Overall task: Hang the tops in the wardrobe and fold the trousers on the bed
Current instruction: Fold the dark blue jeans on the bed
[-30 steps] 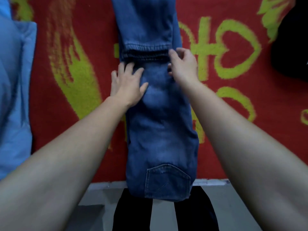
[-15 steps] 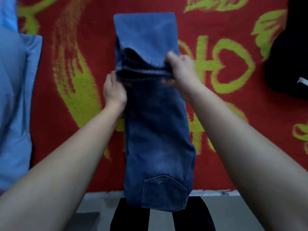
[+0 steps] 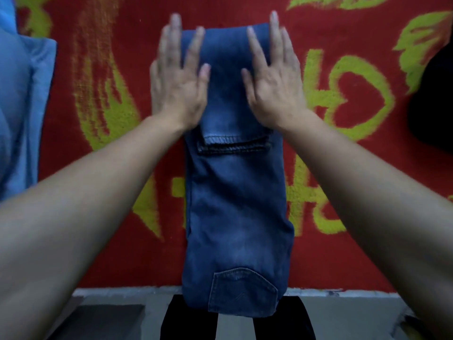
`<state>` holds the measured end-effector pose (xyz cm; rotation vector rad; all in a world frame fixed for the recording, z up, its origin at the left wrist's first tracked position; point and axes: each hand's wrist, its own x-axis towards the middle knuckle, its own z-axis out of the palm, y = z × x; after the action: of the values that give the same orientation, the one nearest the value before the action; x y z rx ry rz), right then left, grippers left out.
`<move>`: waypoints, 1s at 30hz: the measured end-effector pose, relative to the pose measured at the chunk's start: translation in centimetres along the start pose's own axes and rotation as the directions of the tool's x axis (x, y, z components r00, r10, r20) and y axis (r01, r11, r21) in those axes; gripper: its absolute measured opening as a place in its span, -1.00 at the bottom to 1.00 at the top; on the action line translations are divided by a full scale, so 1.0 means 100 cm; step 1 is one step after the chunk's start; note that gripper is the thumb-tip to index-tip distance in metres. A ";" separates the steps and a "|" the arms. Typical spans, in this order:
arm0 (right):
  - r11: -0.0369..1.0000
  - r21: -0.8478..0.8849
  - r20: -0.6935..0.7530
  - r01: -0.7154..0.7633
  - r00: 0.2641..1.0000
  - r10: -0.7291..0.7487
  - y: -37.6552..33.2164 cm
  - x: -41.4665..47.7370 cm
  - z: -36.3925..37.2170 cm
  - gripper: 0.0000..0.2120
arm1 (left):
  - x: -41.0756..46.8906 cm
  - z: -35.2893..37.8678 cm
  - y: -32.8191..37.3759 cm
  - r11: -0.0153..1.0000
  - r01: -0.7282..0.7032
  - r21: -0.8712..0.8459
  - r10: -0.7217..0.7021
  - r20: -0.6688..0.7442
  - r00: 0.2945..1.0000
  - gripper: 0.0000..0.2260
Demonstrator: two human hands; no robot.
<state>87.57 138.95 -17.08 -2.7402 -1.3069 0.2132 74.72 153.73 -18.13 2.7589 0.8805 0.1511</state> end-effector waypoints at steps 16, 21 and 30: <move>0.996 0.006 0.371 0.087 0.925 -0.083 0.036 0.047 0.038 -0.28 | 0.057 0.032 -0.033 0.960 -0.189 0.208 0.071 0.472 0.879 -0.45; 0.878 0.395 0.157 -0.271 0.961 0.226 0.029 0.021 0.023 0.02 | 0.016 0.022 -0.016 0.932 0.329 -0.153 -0.295 0.209 0.932 -0.27; 0.358 0.654 0.667 -0.667 0.731 0.145 0.050 0.032 -0.018 -0.59 | 0.023 -0.006 -0.012 0.380 0.760 -0.527 -0.177 0.766 0.618 -0.76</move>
<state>93.64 138.25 -16.26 -1.9876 -0.2046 1.3302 75.75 156.15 -17.79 1.3552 1.0424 -0.3467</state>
